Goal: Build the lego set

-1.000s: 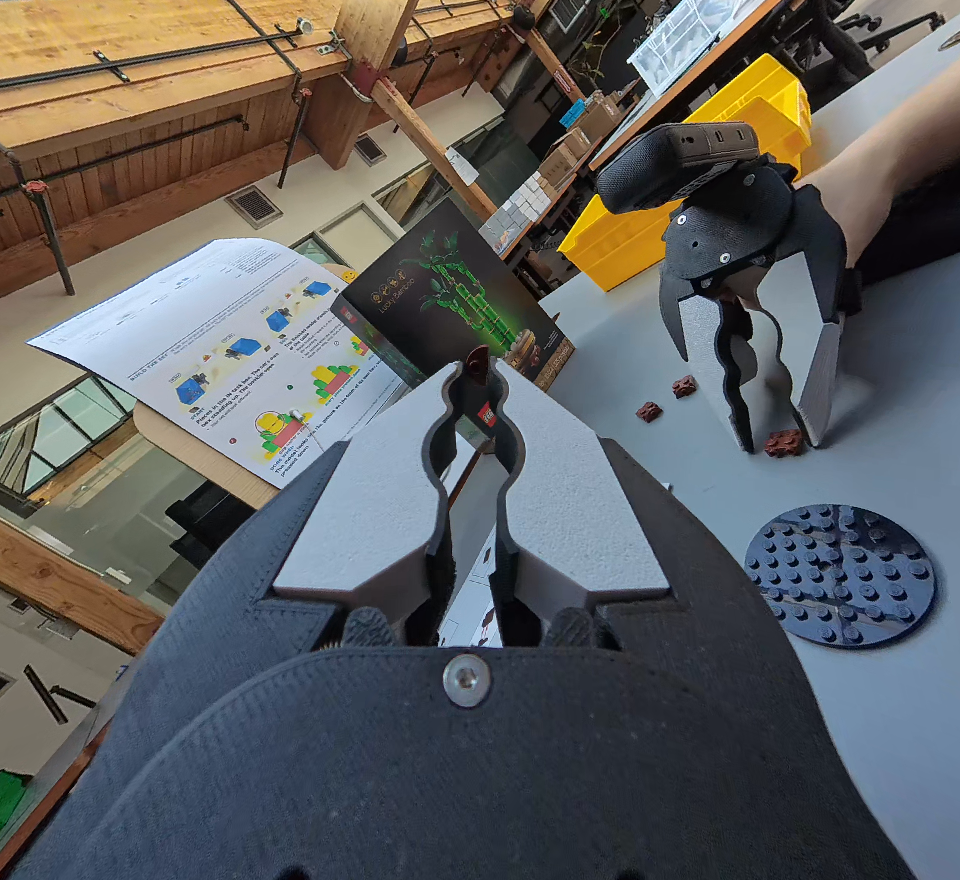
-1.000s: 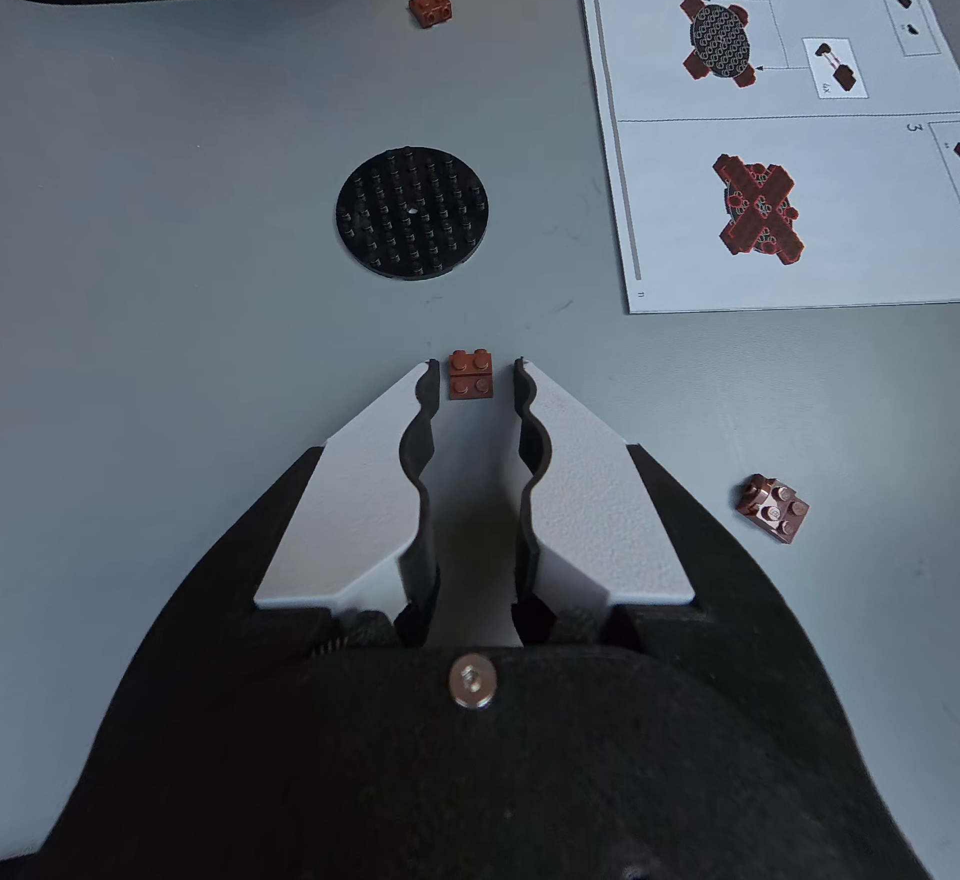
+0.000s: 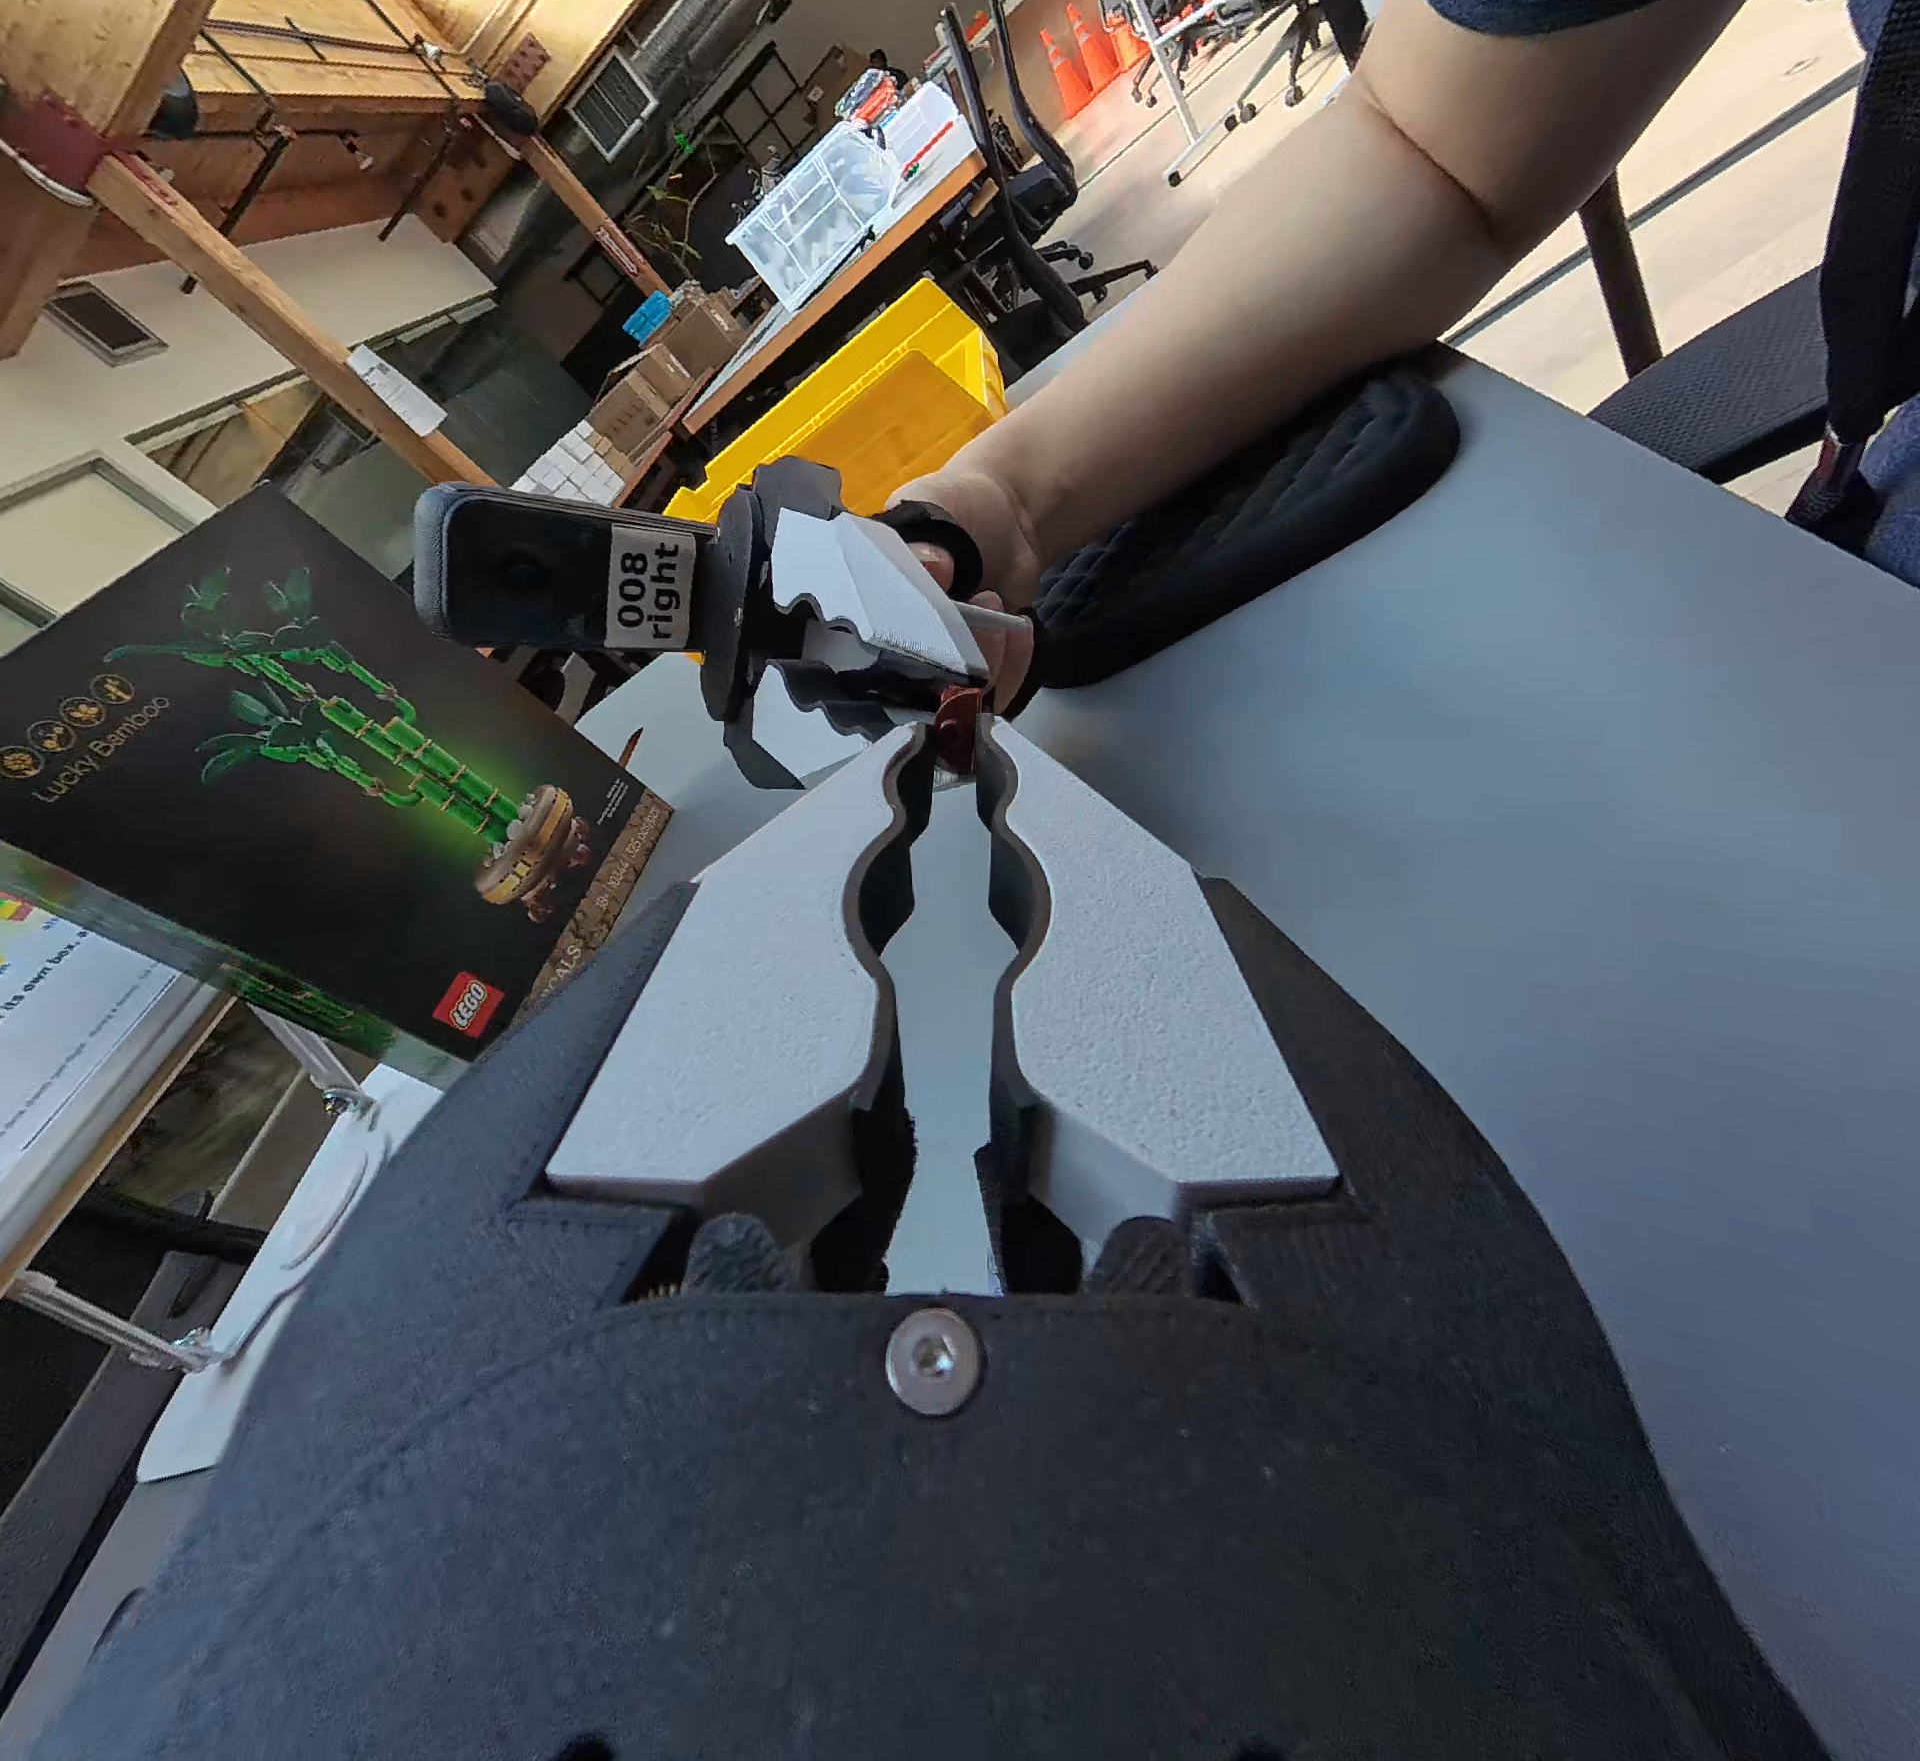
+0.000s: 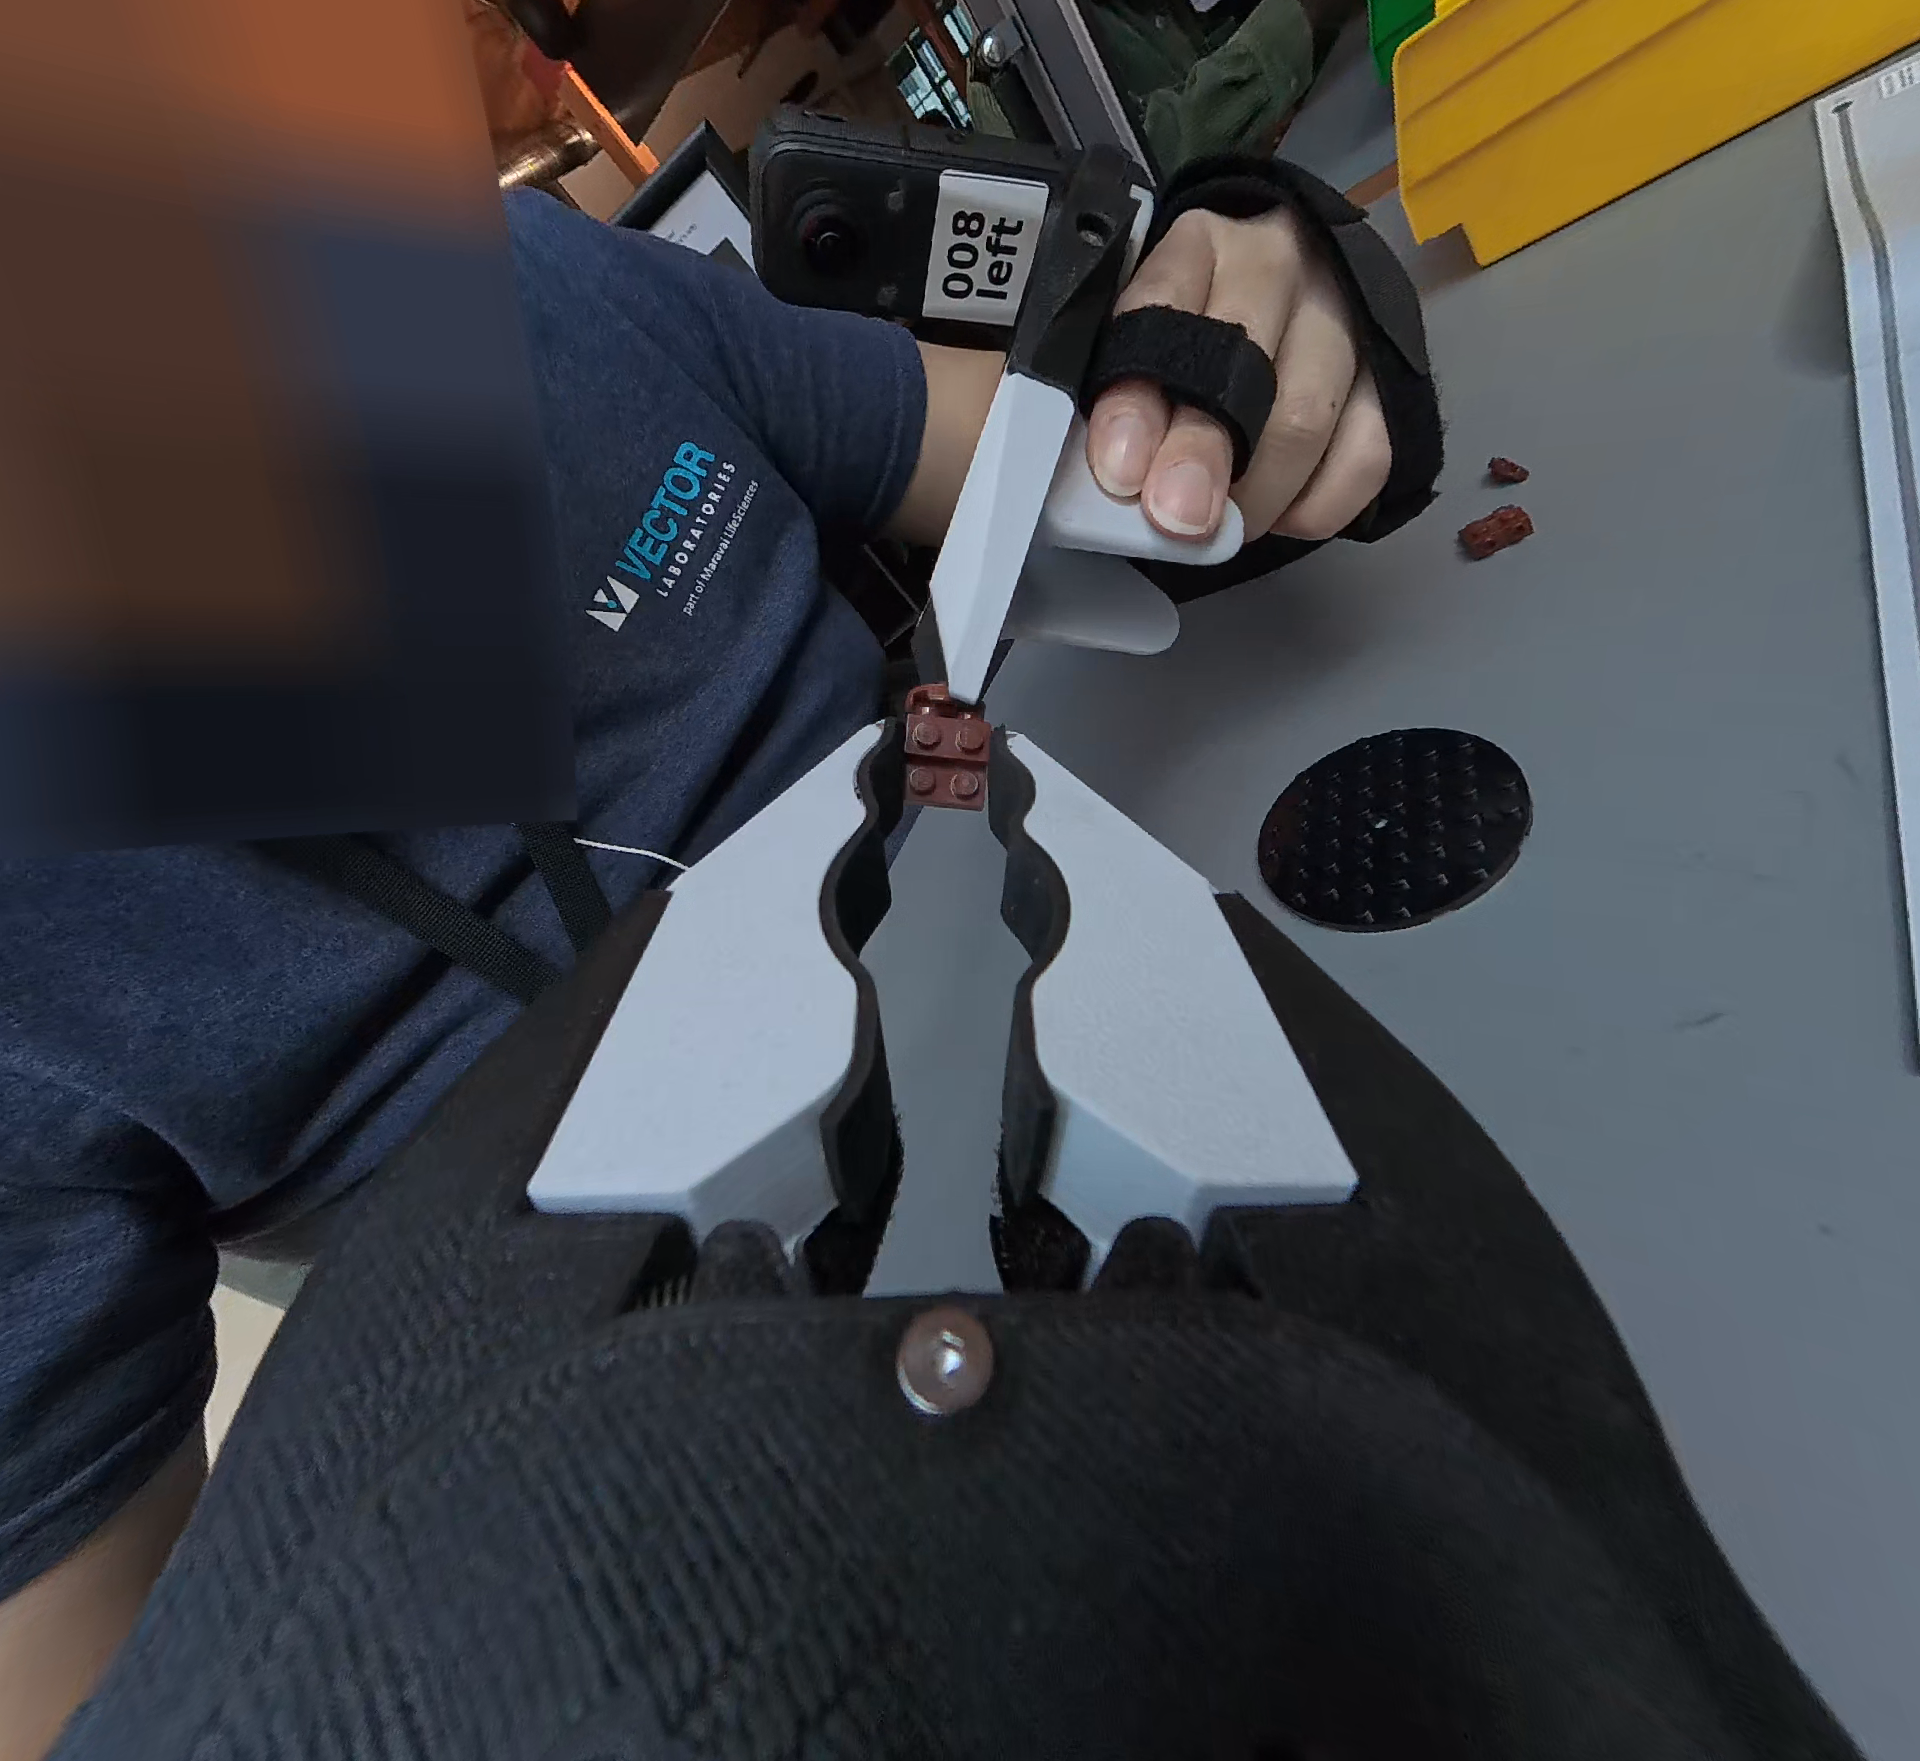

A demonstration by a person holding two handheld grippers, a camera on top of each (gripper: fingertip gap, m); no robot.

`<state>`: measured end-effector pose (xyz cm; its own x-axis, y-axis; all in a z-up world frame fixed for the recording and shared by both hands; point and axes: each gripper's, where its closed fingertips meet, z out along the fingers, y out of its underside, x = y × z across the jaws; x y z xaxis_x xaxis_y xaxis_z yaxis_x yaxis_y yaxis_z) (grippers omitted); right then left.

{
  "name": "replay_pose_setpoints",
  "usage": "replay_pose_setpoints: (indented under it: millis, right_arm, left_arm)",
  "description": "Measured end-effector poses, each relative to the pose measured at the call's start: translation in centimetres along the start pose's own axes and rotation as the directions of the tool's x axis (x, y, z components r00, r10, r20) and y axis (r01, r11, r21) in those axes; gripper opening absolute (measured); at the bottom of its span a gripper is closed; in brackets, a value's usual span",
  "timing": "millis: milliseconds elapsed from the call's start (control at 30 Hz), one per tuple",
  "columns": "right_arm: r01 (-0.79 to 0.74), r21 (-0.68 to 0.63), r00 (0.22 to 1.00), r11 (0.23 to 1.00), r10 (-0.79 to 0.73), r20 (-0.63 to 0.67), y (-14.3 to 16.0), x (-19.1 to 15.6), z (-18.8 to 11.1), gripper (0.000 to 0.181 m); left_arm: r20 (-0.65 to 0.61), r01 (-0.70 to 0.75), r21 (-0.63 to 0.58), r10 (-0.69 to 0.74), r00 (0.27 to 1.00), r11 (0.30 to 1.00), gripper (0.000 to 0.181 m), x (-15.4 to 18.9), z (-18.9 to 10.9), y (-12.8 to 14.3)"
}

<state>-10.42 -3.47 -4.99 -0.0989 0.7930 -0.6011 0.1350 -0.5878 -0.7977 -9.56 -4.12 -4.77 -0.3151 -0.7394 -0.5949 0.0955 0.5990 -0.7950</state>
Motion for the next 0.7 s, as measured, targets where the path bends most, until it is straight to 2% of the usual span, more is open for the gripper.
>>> replay_pose_setpoints:
  millis: [367,500,700]
  right_arm:
    - [-0.137,-0.008,0.987,0.991,0.137,0.089,0.8,0.0,0.4,0.014]
    - [-0.134,-0.026,0.986,0.991,0.136,0.094,1.0,-0.2,0.7,0.014]
    - [-0.127,-0.036,0.988,0.991,0.129,0.082,1.3,-0.1,0.8,0.014]
  left_arm:
    - [-0.057,0.033,-0.008,-0.034,0.998,0.999,0.006,0.9,0.1,0.3]
    - [-0.098,0.081,0.002,-0.081,0.992,0.997,0.005,1.2,0.1,0.3]
    - [-0.094,0.050,0.004,-0.049,0.994,0.999,0.006,1.4,0.1,0.3]
